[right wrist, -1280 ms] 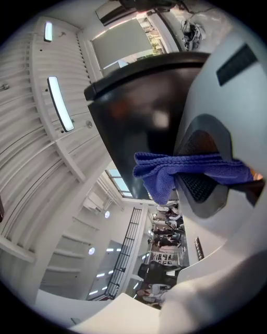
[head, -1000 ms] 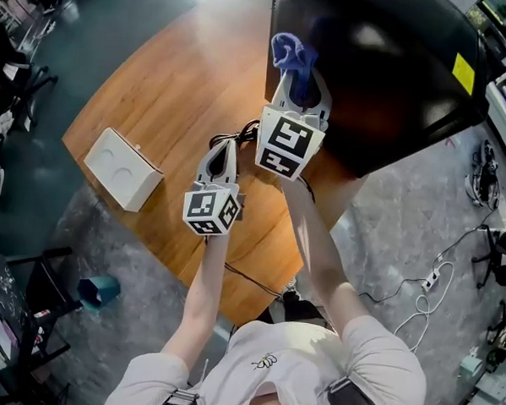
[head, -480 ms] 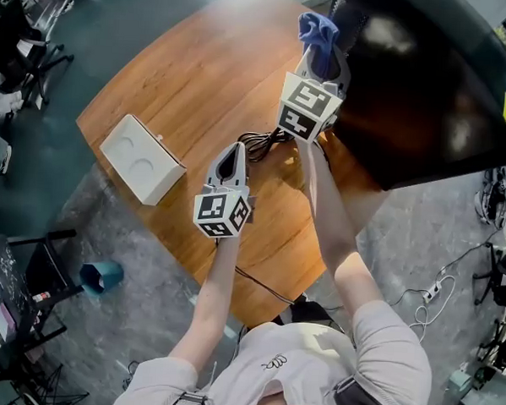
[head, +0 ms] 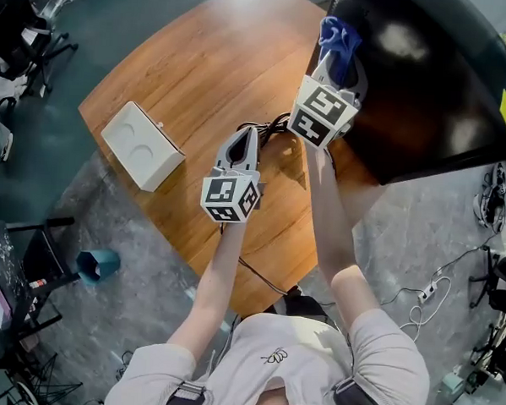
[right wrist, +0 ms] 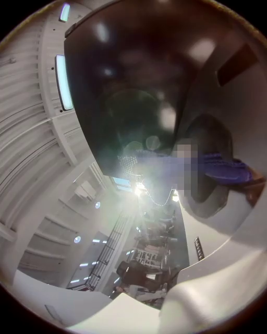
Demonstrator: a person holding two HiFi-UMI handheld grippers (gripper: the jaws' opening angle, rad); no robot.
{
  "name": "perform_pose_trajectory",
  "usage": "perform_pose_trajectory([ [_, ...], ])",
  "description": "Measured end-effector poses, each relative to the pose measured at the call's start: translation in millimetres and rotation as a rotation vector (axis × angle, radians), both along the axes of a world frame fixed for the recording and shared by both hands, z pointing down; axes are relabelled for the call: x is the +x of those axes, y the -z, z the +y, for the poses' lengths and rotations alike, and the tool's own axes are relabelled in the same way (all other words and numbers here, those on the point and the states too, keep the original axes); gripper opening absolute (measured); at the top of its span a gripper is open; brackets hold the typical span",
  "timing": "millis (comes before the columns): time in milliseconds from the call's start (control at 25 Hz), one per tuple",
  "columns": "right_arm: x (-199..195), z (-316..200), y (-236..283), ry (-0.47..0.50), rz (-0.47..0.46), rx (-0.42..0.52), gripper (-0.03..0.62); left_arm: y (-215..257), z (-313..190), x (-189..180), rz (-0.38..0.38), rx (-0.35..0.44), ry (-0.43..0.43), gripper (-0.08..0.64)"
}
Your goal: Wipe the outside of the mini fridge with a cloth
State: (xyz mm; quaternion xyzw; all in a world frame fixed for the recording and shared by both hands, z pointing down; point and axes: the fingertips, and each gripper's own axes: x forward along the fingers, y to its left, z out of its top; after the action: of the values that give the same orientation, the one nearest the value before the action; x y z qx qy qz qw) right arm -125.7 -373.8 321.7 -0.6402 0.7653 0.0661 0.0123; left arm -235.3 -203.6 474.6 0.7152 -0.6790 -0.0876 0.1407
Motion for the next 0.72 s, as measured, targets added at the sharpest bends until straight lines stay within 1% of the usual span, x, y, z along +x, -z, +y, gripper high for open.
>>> perform_pose_trajectory([
  [200,32,22,-1,-0.04,-0.005,-0.007,0.061,16,4,32,-0.007,0.031,-0.042,0.005],
  [440,92,51,2,-0.113,-0.019,-0.009,0.061,25,14,77,-0.016,0.035,-0.098,0.005],
  [720,164,88,7,-0.181,-0.03,-0.002,0.061,47,22,124,-0.03,0.07,-0.139,0.005],
])
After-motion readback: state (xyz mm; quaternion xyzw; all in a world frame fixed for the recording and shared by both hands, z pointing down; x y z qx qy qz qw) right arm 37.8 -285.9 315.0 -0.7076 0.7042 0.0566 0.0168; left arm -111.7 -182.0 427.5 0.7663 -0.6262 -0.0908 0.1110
